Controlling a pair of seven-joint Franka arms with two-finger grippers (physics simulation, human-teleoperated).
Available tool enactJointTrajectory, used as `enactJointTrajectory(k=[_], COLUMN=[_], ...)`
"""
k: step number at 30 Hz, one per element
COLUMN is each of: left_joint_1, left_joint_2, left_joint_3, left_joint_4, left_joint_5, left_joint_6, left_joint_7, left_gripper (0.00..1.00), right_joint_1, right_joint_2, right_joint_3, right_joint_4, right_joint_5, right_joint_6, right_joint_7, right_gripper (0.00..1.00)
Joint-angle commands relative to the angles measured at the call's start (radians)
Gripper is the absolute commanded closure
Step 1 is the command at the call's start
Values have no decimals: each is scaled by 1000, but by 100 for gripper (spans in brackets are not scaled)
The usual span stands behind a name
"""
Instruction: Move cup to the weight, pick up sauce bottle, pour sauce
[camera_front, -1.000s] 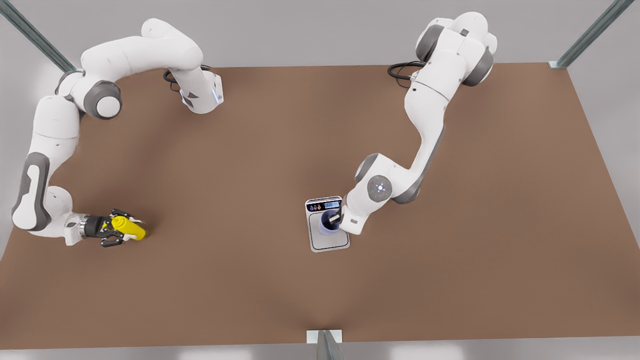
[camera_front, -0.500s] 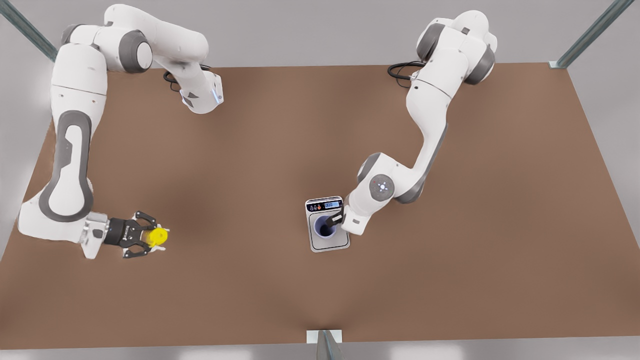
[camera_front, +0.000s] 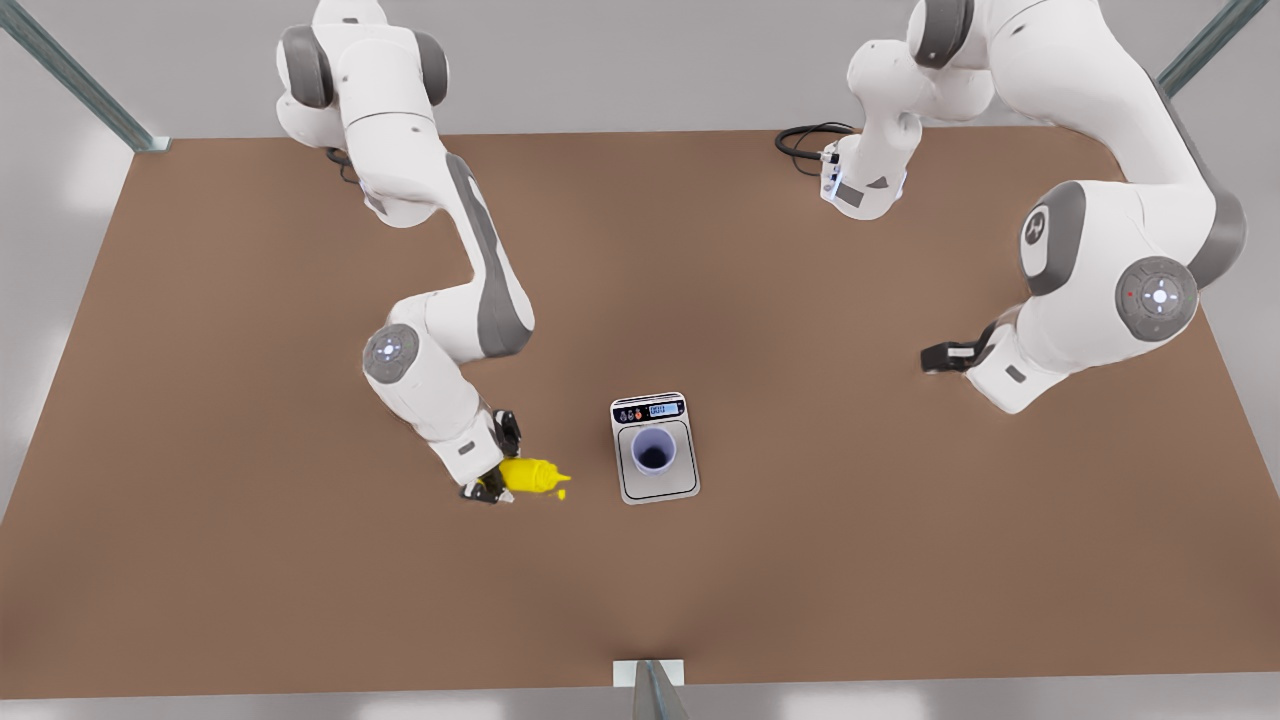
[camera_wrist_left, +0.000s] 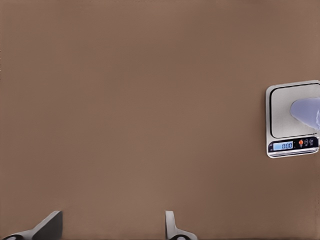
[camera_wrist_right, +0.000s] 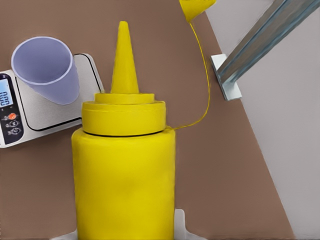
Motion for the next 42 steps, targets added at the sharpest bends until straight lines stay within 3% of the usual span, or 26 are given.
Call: enactJointTrajectory(k=[1,2,7,13,18,42], left_joint_1=[32,55,29,29,29,30], left_joint_2=[-8,-25,-10,-1,5,21], left_joint_3=[-50,-98,-99,-99,-99,-98], left_joint_4=[0,-1,-9,-12,-12,-12], left_joint_5=[91,128,130,122,122,118], left_joint_6=[0,0,-15,-15,-17,-17], left_joint_7=[-1,-5,-50,-61,-61,-67], left_gripper=[0,0,0,0,0,0], right_joint_1=[1,17,90,164,198,234], right_joint_2=[0,-3,11,124,112,181], right_joint_3=[0,0,12,6,9,26], right_joint_4=[0,3,43,103,120,120], right_joint_5=[-11,-52,-319,-431,-584,-706], right_joint_6=[-1,-1,-8,-18,-71,-70], right_joint_7=[10,24,109,205,207,319], right_gripper=[51,51,51,50,50,49])
